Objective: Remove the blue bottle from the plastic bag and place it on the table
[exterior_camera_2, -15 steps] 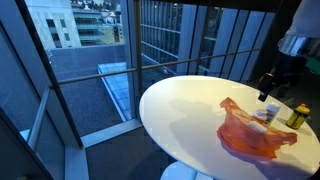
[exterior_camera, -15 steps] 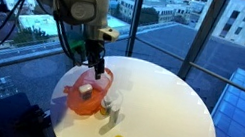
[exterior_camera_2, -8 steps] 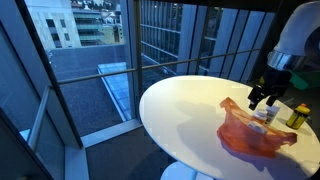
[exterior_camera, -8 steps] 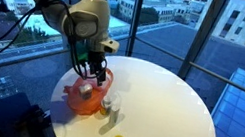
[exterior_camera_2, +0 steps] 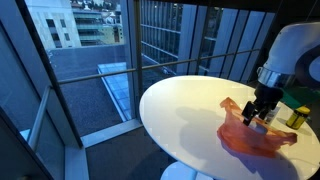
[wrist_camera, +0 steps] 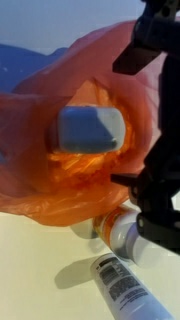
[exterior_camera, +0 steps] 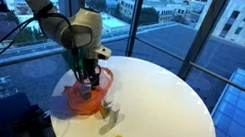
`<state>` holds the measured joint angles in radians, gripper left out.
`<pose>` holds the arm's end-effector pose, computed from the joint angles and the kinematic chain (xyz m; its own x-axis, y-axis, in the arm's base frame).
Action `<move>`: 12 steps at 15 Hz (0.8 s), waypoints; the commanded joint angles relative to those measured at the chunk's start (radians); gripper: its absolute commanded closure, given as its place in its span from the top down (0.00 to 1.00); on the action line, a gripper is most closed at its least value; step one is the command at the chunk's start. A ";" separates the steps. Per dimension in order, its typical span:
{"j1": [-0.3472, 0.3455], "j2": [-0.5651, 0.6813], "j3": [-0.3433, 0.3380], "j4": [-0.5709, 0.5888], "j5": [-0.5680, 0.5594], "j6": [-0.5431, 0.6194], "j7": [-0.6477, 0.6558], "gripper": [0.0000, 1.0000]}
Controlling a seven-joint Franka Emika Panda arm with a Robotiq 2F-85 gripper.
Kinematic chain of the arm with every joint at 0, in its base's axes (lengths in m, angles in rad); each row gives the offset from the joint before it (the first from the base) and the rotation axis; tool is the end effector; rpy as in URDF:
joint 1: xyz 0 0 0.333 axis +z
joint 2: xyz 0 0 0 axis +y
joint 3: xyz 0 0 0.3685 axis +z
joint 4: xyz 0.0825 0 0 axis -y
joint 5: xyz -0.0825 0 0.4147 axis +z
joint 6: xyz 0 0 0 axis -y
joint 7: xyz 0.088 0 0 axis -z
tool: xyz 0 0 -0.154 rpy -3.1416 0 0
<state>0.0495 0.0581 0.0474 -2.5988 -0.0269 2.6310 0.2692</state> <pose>0.4518 0.0443 0.2114 0.9887 -0.1483 -0.0224 -0.1480 -0.9889 0.0163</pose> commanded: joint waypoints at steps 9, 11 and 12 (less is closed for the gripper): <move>0.025 0.038 -0.002 -0.036 -0.004 0.034 0.028 0.66; 0.025 0.049 -0.007 -0.034 -0.015 0.052 0.033 0.49; 0.026 0.051 -0.011 -0.033 -0.022 0.056 0.037 0.40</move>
<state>0.0677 0.1022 0.0518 -2.6271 -0.0147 2.6556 0.2740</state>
